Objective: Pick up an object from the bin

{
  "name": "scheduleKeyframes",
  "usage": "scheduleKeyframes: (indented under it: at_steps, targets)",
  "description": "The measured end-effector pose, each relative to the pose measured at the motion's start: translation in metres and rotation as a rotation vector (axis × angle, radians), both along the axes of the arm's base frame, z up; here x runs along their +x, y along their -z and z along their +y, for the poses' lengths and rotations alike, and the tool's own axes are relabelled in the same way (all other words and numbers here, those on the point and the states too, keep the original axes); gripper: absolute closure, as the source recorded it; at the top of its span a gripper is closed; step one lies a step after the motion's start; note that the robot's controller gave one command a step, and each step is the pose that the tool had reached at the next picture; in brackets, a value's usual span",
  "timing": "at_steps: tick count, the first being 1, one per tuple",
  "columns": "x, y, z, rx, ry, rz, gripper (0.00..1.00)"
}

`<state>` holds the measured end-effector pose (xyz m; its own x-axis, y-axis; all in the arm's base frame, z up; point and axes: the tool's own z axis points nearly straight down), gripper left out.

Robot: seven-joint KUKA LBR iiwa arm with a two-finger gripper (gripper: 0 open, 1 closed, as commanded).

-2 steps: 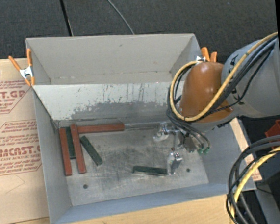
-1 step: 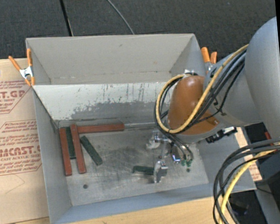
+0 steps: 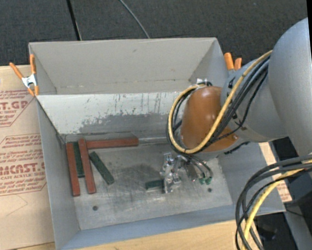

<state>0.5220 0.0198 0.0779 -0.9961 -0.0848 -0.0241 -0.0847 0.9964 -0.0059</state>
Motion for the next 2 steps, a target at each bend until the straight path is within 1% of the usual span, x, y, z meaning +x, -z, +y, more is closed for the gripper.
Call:
scheduleKeyframes:
  at_steps: [1, 2]
  targets:
    - [0.0, 0.0, 0.0, 0.0, 0.0, 0.0, 1.0]
    - [0.0, -0.0021, -0.0001, 0.0, 0.0, 0.004, 1.0]
